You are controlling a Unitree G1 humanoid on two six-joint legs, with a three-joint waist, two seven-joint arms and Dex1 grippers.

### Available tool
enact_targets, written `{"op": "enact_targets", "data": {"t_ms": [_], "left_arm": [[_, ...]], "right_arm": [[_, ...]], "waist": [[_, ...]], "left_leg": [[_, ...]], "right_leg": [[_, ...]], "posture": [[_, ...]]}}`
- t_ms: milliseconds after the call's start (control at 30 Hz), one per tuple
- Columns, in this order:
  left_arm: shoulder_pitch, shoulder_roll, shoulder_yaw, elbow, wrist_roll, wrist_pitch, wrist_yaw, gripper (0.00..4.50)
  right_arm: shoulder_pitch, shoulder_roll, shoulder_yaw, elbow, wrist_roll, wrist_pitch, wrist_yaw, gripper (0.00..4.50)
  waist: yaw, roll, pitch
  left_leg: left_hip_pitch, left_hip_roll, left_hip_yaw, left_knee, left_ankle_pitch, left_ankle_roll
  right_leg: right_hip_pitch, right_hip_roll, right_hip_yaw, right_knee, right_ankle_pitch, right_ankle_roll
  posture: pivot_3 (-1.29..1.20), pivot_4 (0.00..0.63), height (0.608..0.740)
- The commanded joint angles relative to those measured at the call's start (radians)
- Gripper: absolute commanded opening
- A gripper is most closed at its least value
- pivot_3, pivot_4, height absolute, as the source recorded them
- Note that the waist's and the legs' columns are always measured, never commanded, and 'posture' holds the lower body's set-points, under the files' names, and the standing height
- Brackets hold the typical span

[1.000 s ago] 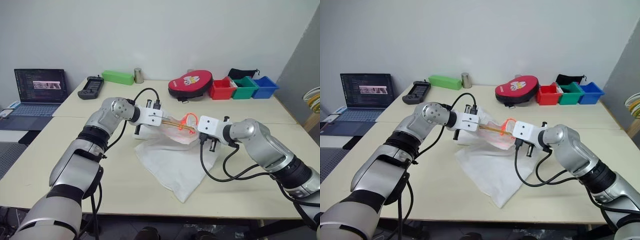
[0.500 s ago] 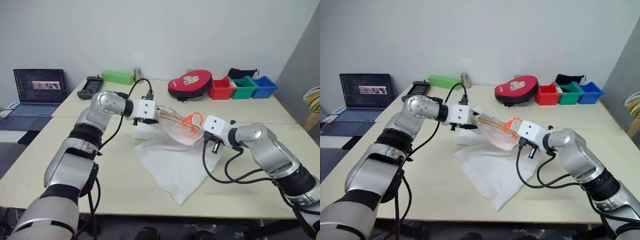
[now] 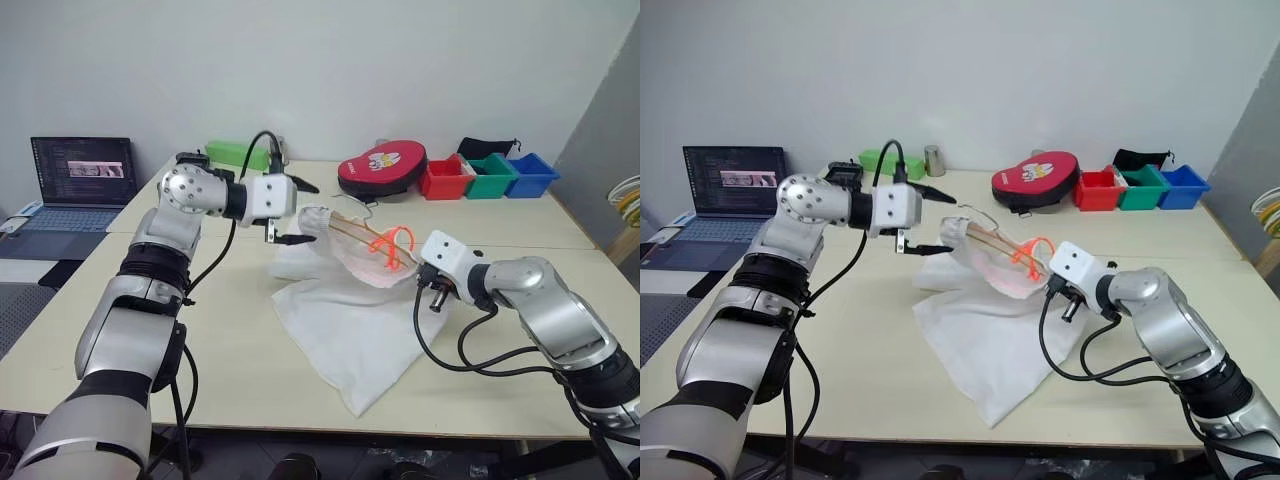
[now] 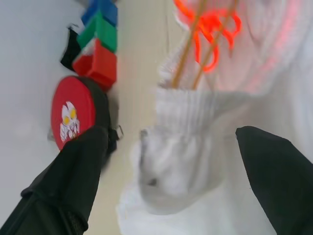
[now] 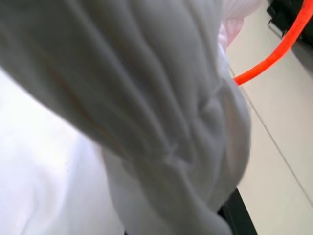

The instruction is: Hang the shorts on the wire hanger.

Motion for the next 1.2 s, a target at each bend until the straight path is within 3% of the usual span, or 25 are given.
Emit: {"op": "enact_targets", "data": {"t_ms": [33,200,400,567,800,967,1200], "left_arm": [[-0.007,0.024,0.091,-0.131,-0.122,0.191,-0.017,4.45],[0.083,0.061,0.143,-0.235,-0.182,0.387,-0.004,4.45],[0.250,0.017,0.145,-0.396,-0.224,0.503,0.060,4.45],[0.322,-0.150,0.064,-0.582,-0.242,0.563,0.145,4.45],[0.258,-0.297,0.021,-0.598,-0.253,0.569,0.178,4.45],[0.210,-0.383,0.012,-0.568,-0.250,0.536,0.195,4.45],[0.086,-0.563,0.016,-0.447,-0.225,0.451,0.309,4.45]], "right_arm": [[0.024,0.028,-0.099,-0.047,0.024,0.043,-0.062,0.00],[0.069,0.121,-0.226,-0.088,0.054,0.135,-0.161,0.00],[0.165,0.242,-0.399,-0.221,0.099,0.326,-0.254,0.00],[0.203,0.426,-0.649,-0.329,0.051,0.564,-0.382,0.00],[0.211,0.535,-0.850,-0.353,-0.019,0.624,-0.513,0.00],[0.188,0.536,-0.918,-0.349,-0.073,0.624,-0.594,0.00],[0.123,0.392,-0.997,-0.269,-0.193,0.515,-0.749,0.00]], "waist": [[-0.002,0.000,0.000],[-0.019,0.002,-0.001],[-0.026,0.003,-0.002],[-0.017,0.003,-0.003],[-0.062,0.009,-0.006],[-0.098,0.015,-0.010],[-0.114,0.020,-0.013]], "left_leg": [[0.000,0.000,0.000,0.000,0.000,0.000],[0.002,0.000,0.000,0.000,0.000,0.000],[0.002,0.001,-0.001,0.000,0.000,0.000],[0.001,0.001,-0.002,0.000,0.000,0.000],[0.003,-0.001,0.002,0.000,0.000,-0.001],[0.003,-0.001,0.002,-0.001,0.000,-0.001],[0.004,-0.001,0.005,-0.001,0.000,0.000]], "right_leg": [[0.000,0.000,0.000,0.000,0.000,0.000],[0.000,0.000,0.001,0.002,0.000,0.000],[0.001,0.000,0.003,0.002,0.000,0.000],[0.002,-0.002,0.003,0.000,0.000,0.000],[0.003,-0.002,0.006,0.000,0.001,0.002],[0.003,-0.001,0.007,0.000,0.001,0.002],[0.004,-0.001,0.009,-0.001,0.001,0.003]], "posture": [[0.22,0.000,0.740],[0.20,0.000,0.740],[0.17,0.000,0.740],[0.13,0.000,0.740],[0.06,0.000,0.740],[0.04,0.000,0.740],[0.02,0.000,0.740]]}}
